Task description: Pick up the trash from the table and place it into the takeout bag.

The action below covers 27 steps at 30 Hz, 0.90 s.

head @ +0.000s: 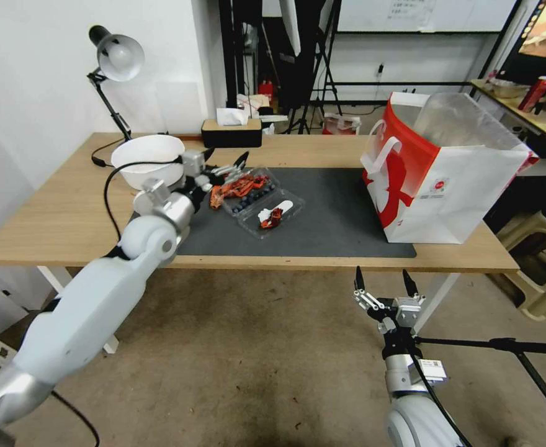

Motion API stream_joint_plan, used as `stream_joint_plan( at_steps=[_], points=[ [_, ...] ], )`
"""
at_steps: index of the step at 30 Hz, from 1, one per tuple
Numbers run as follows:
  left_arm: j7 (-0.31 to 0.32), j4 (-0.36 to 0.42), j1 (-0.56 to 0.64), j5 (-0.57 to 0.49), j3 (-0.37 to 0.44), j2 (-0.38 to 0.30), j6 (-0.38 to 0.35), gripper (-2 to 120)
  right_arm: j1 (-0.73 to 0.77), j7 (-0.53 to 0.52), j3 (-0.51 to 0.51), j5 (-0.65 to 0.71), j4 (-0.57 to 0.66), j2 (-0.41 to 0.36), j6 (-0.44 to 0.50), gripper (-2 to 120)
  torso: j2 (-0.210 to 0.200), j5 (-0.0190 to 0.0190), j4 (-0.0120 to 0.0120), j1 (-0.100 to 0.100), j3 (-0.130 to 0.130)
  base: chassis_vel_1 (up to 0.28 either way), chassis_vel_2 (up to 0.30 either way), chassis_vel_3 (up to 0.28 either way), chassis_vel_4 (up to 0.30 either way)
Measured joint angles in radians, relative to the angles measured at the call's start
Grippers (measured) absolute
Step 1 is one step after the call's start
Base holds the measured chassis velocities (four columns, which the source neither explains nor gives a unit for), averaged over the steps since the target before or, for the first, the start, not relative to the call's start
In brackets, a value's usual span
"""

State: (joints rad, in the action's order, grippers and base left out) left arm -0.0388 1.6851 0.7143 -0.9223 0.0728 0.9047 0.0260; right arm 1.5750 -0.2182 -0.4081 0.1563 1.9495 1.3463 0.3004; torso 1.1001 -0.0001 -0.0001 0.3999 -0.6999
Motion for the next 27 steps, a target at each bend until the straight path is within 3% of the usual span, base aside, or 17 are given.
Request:
stream_joint_plan(
  at_steps=[13,17,27],
  points=[
    [0.038,0.134,0.257,0.093,0.198,-0.009,0.004,100,-0.002,0.001,0.004,0.000,-0.004,0.003,0.001,100,0.000,0.0001,0.0001,0.000,0.000,0.000,0.000,0.000,0.000],
    [0.033,0.170,0.397,0.154,0.290,0.017,0.026,100,-0.005,0.002,0.010,0.000,-0.006,0.003,0.001,100,0.000,0.0000,0.0003,0.000,0.000,0.000,0.000,0.000,0.000],
    [0.017,0.209,0.561,0.255,0.412,0.093,0.075,100,-0.003,0.002,0.015,0.000,-0.009,0.003,0.001,100,0.000,0.0002,0.0000,0.000,0.000,0.000,0.000,0.000,0.000]
  ],
)
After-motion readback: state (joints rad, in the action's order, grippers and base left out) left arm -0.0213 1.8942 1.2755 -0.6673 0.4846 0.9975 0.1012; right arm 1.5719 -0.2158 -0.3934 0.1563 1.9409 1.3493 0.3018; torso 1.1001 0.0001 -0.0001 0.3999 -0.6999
